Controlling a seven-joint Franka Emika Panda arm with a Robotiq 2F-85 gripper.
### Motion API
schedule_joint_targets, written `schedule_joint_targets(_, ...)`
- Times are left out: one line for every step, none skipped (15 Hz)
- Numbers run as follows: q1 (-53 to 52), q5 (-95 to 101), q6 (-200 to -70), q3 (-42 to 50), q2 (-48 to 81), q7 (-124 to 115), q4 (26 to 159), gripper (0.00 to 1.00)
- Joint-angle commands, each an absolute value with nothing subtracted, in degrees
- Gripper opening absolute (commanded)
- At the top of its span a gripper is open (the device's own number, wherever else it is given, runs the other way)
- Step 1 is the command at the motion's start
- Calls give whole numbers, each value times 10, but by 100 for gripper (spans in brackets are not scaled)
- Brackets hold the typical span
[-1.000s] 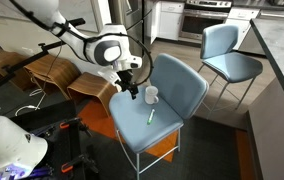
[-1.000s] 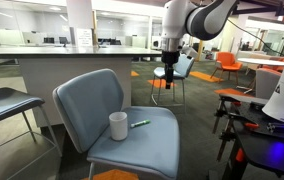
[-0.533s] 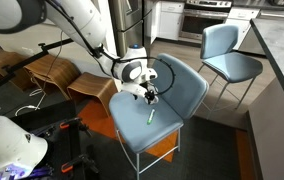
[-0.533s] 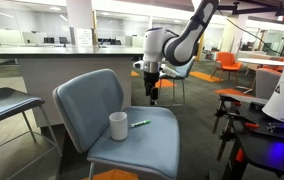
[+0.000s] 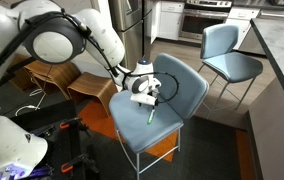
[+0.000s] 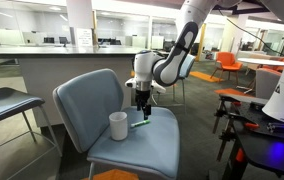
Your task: Move the green marker to the left
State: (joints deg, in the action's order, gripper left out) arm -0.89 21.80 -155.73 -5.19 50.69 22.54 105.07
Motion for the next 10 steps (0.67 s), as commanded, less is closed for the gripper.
schedule_joint_targets(8,205,-1554,-66,563,264,987,100)
schedule_joint_targets(10,203,-1550,-68,577,268,971,100)
schedule_joint_targets(14,201,-1546,-71,590,276,956,100)
schedule_joint_targets(16,200,-1543,-72,604,280,940,100)
schedule_joint_targets(17,200,-1539,-74,615,287,926,100)
schedule_joint_targets(20,198,-1535,-77,626,291,912,100)
schedule_joint_targets(21,198,-1532,-79,637,294,899,92)
schedule_joint_targets(23,196,-1529,-82,646,300,887,82)
schedule_joint_targets(24,195,-1525,-84,654,301,877,72)
schedule_joint_targets(25,194,-1521,-86,661,306,866,62)
